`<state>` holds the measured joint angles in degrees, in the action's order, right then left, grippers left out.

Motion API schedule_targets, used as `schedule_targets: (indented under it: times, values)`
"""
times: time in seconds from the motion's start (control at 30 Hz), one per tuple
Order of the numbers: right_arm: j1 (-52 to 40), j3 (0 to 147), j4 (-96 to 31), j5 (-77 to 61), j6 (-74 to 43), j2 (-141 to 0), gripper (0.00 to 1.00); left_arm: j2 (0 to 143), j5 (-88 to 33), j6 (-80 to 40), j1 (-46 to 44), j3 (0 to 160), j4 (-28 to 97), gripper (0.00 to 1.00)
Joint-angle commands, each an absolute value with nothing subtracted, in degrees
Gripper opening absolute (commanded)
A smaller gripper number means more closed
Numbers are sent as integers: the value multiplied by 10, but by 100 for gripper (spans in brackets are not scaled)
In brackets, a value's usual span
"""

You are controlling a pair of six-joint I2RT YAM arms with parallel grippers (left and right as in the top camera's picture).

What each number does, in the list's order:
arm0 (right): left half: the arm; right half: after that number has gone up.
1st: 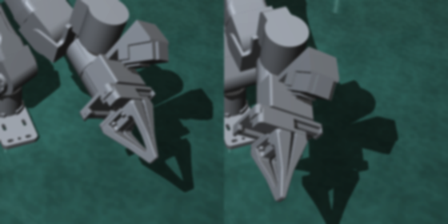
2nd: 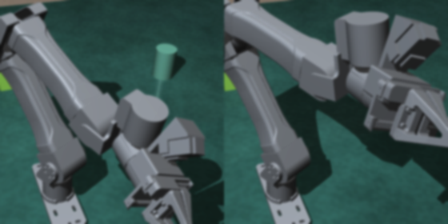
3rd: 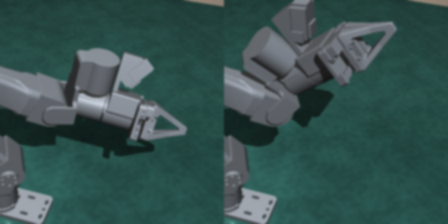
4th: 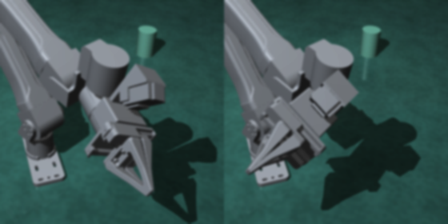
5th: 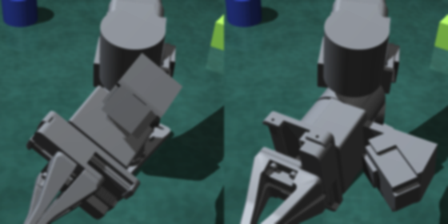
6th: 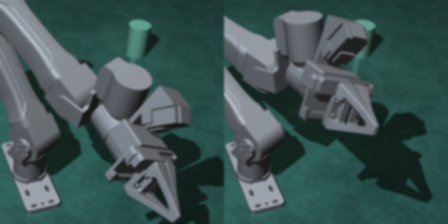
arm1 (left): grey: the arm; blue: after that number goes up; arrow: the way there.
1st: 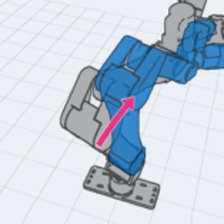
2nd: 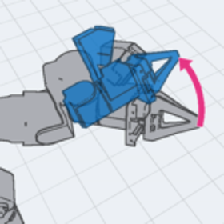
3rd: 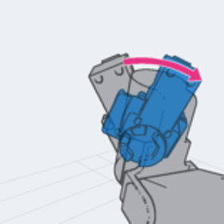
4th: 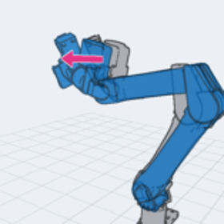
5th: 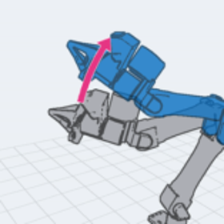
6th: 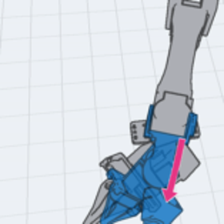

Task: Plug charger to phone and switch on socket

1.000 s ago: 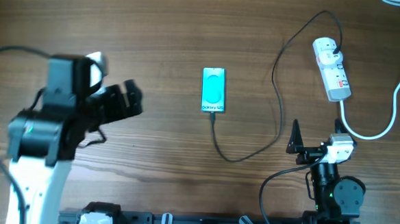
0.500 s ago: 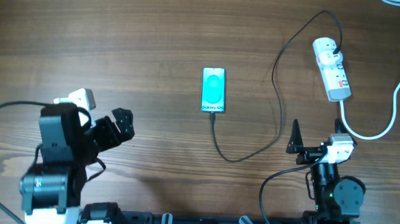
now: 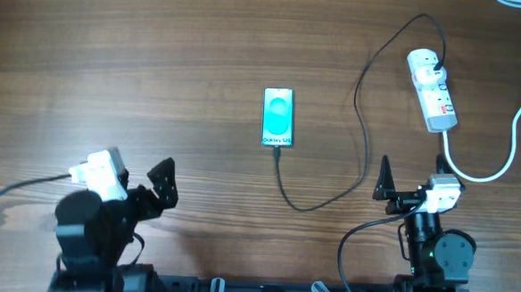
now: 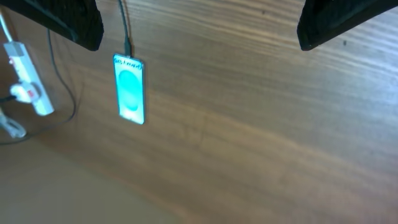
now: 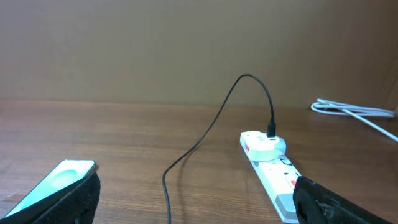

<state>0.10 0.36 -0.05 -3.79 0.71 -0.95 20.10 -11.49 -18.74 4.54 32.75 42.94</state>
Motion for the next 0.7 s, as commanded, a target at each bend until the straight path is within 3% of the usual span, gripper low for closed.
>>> schedule_targets:
  times: [0.0, 0.2, 0.67]
  values:
    - [3, 3, 0, -32, -1, -2, 100, 138, -122, -184, 50, 291, 409, 100]
    - [3, 3, 0, -32, -1, -2, 100, 94, -122, -184, 50, 250, 375, 100]
    - [3, 3, 0, -32, -1, -2, 100, 6, -122, -182, 50, 123, 145, 100]
